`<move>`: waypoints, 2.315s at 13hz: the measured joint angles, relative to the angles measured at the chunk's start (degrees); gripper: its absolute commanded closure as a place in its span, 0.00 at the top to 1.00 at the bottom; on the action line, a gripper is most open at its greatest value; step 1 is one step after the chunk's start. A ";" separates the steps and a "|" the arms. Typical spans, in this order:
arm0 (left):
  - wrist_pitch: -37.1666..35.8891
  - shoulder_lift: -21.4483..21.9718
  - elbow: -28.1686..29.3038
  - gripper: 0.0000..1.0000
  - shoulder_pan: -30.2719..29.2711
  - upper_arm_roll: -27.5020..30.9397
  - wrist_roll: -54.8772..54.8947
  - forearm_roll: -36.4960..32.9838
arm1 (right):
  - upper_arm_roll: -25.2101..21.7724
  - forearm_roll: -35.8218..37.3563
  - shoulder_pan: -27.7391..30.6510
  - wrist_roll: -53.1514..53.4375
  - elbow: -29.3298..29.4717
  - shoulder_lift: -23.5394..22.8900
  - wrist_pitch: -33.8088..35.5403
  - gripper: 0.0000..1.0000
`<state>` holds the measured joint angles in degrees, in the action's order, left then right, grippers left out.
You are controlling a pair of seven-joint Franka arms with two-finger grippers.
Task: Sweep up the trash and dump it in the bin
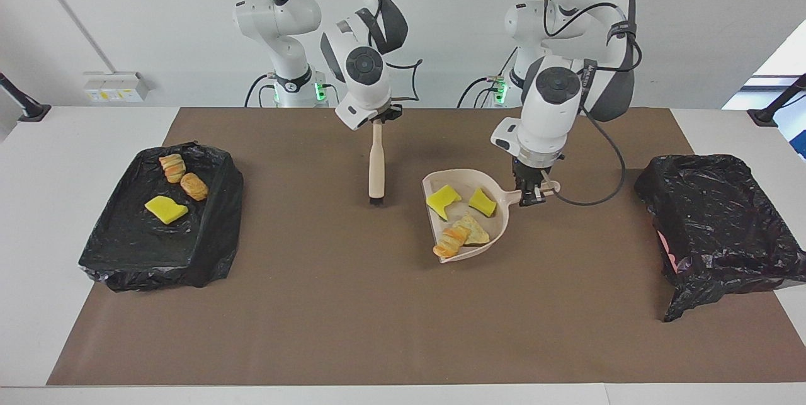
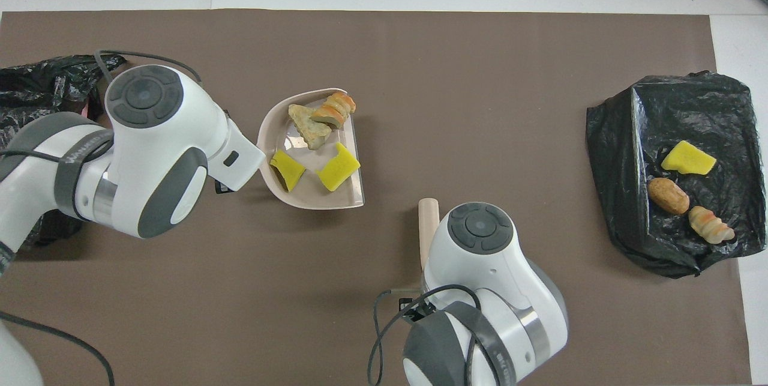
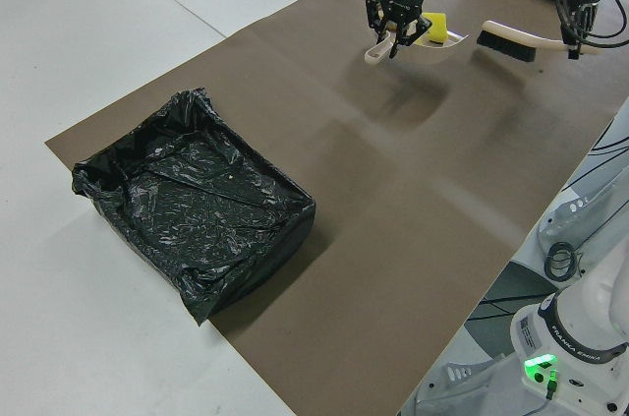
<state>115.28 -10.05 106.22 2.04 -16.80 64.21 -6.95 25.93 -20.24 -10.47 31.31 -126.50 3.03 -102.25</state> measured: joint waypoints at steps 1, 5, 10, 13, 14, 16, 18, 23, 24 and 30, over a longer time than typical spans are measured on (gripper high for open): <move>0.01 0.66 0.02 0.00 0.09 2.51 3.64 1.46 | 0.02 -1.26 -1.63 1.62 -1.46 1.47 -0.75 0.00; 0.05 3.20 0.04 0.00 0.43 13.67 21.35 9.75 | 0.04 -1.92 -7.18 2.92 -6.08 5.70 -6.84 0.00; 0.09 4.51 0.03 0.00 0.54 31.25 42.01 20.31 | 0.05 -1.95 -12.62 3.57 -12.34 6.29 -17.02 0.00; 0.20 5.48 -0.33 0.00 0.68 38.52 44.07 20.38 | -0.07 -1.95 -12.59 3.56 -15.60 6.27 -19.73 0.00; 0.18 5.51 -0.83 0.00 0.61 41.07 45.75 20.41 | -0.08 -1.96 -12.59 3.56 -15.84 6.27 -19.79 0.00; -0.25 5.35 -2.03 0.00 0.54 45.12 48.37 20.34 | -0.08 -2.17 -12.59 3.57 -16.00 6.22 -19.90 0.00; -1.55 3.43 -5.85 0.00 0.55 49.15 50.31 18.66 | -0.08 -3.75 -12.59 3.57 -16.03 6.11 -20.64 0.29; -1.20 -7.80 -22.72 0.00 -2.38 53.50 58.75 11.08 | -0.38 -4.05 -12.37 2.84 -15.73 4.31 -21.46 1.00; 0.46 -9.26 -24.03 0.00 -2.62 53.58 59.44 9.04 | -0.45 -4.05 -12.36 2.57 -15.23 3.80 -21.68 1.00; 3.45 -11.73 -25.43 0.00 -0.79 52.82 49.01 -7.14 | -1.00 -3.93 -11.64 2.46 -10.86 3.12 -21.54 1.00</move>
<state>118.72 -21.78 80.79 1.25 36.02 113.22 -14.10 24.94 -24.17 -22.11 33.77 -137.36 6.16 -123.79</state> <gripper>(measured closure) 0.687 0.000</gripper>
